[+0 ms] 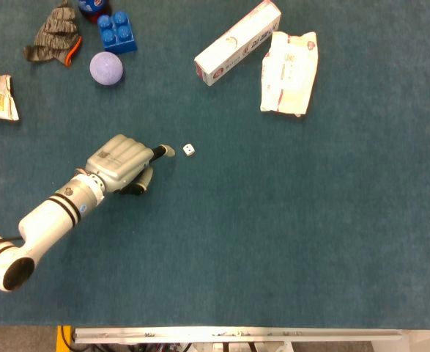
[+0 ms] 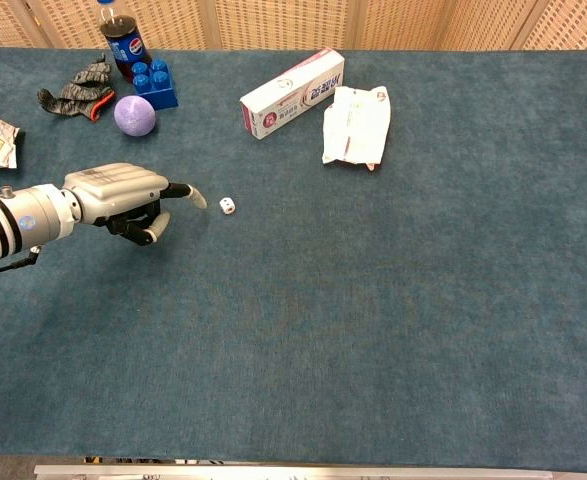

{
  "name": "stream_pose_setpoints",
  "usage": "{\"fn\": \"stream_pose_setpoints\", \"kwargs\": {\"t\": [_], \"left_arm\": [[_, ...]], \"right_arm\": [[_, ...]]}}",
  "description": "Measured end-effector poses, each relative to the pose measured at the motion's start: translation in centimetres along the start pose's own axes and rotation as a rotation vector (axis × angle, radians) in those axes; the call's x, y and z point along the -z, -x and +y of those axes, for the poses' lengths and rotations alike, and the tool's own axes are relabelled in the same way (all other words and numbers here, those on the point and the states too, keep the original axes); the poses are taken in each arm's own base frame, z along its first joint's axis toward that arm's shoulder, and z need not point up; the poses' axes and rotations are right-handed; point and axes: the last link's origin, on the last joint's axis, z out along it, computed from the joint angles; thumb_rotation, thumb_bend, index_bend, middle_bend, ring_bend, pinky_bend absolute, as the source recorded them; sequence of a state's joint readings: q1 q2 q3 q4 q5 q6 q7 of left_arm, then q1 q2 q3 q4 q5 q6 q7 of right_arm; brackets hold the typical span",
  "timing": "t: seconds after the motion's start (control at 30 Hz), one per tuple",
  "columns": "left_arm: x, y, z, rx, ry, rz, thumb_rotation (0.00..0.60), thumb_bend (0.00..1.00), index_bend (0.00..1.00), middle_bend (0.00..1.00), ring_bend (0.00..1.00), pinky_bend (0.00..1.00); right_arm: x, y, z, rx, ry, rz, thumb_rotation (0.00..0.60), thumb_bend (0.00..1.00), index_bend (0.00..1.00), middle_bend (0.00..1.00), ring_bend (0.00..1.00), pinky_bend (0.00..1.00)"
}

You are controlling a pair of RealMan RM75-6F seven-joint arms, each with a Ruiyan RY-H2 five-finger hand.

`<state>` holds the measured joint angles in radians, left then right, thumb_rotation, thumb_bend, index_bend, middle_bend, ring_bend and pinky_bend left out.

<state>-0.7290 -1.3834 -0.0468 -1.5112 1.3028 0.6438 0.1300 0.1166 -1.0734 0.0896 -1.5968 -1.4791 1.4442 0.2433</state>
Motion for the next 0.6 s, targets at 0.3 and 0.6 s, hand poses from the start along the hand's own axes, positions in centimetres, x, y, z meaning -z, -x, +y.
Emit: {"fn": "stream_pose_setpoints", "kwargs": {"t": [0.3,0.6], "left_arm": [[-1.0,0.2,0.1,0.007,-0.017,-0.011,0.549,0.73,0.18,0.92,0.93,0.90],[-1.7,0.1,0.5,0.018,-0.017,-0.015,0.551,0.73,0.18,0.92,0.93,0.90]], "right_arm": [[0.5,-0.4,0.6,-0.004,0.013,0.012,0.600,0.34,0.29,0.37,0.31,0.35],[1.0,-0.7,1.0,-0.006,0.024,0.021,0.600,0.35,0.29,0.37,0.31,0.35]]}}
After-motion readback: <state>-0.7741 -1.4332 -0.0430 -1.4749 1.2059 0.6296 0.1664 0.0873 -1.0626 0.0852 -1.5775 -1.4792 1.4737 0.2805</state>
